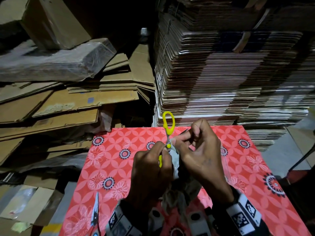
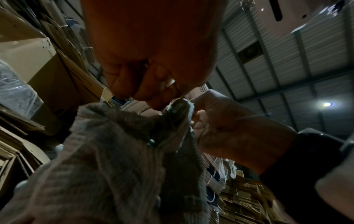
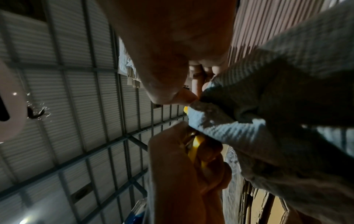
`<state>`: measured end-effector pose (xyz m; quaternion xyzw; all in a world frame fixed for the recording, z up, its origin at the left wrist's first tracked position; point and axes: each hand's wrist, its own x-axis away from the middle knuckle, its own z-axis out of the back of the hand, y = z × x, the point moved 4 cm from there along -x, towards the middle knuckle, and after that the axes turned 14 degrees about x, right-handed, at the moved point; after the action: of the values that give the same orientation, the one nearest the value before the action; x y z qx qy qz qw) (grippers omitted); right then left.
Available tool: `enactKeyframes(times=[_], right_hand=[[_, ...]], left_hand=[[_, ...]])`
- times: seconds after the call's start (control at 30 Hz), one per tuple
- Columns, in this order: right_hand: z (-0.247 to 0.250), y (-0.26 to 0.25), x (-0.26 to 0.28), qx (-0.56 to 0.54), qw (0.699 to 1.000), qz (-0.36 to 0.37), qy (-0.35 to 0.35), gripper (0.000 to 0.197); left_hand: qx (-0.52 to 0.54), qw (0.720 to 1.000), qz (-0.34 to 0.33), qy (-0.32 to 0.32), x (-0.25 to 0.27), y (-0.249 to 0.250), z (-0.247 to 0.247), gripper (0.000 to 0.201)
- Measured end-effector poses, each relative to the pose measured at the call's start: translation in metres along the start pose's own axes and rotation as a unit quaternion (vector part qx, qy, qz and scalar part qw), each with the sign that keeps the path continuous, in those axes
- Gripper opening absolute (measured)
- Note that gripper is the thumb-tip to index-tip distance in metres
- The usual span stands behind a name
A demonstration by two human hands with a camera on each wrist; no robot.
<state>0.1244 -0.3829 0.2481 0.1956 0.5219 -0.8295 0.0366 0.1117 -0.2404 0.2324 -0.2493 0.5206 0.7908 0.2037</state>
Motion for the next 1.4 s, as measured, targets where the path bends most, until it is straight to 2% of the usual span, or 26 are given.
enactKeyframes(times=[0.1, 0.23, 0.33, 0.4, 0.5, 0.57, 0.7, 0.8, 0.93, 1.03, 1.13, 1.23, 1.33, 1.4], right_hand=[[0.006, 0.011, -0.009, -0.007, 0.999, 0.001, 0.050, 0.051], [0.016, 0.019, -0.019, -0.007, 0.998, 0.007, 0.064, 0.050], [0.028, 0.024, -0.026, -0.037, 0.993, 0.005, 0.114, 0.046], [0.034, 0.028, -0.029, -0.079, 0.990, 0.005, 0.118, 0.042], [0.036, 0.032, -0.025, -0.087, 0.993, 0.011, 0.081, 0.032], [0.035, 0.035, -0.023, -0.084, 0.995, 0.006, 0.049, 0.028], [0.038, 0.046, -0.021, -0.029, 0.999, 0.005, -0.013, 0.021], [0.032, 0.046, -0.015, -0.002, 0.998, -0.001, -0.057, 0.016], [0.020, 0.043, -0.012, -0.058, 0.994, -0.035, -0.091, 0.015], [0.012, 0.040, -0.012, -0.079, 0.987, -0.054, -0.133, 0.016], [0.002, 0.039, -0.013, -0.080, 0.972, -0.061, -0.213, 0.025], [-0.006, 0.037, -0.015, -0.078, 0.955, -0.064, -0.278, 0.033], [-0.012, 0.037, -0.017, -0.082, 0.956, -0.076, -0.271, 0.037], [-0.018, 0.039, -0.017, -0.080, 0.962, -0.084, -0.248, 0.032]], left_hand=[[0.005, 1.000, 0.012, 0.001, 0.005, -0.002, 0.000, 0.030], [0.017, 0.999, 0.040, 0.003, 0.010, -0.008, -0.001, 0.033], [0.077, 0.994, 0.076, 0.018, 0.011, -0.009, -0.001, 0.034], [0.130, 0.985, 0.111, 0.032, 0.010, -0.013, -0.001, 0.036], [0.237, 0.948, 0.206, 0.055, 0.010, -0.030, -0.004, 0.032], [0.285, 0.924, 0.244, 0.066, 0.010, -0.035, -0.005, 0.030], [0.354, 0.901, 0.236, 0.088, 0.007, -0.033, 0.000, 0.028], [0.375, 0.898, 0.213, 0.088, 0.005, -0.034, 0.001, 0.027], [0.369, 0.901, 0.214, 0.083, 0.004, -0.034, -0.001, 0.025], [0.385, 0.882, 0.252, 0.098, 0.002, -0.038, -0.005, 0.027], [0.415, 0.856, 0.279, 0.132, 0.000, -0.044, -0.008, 0.032], [0.443, 0.833, 0.295, 0.152, 0.000, -0.052, -0.010, 0.028], [0.461, 0.812, 0.310, 0.179, 0.000, -0.059, -0.011, 0.024], [0.471, 0.803, 0.307, 0.197, 0.000, -0.062, -0.011, 0.022]])
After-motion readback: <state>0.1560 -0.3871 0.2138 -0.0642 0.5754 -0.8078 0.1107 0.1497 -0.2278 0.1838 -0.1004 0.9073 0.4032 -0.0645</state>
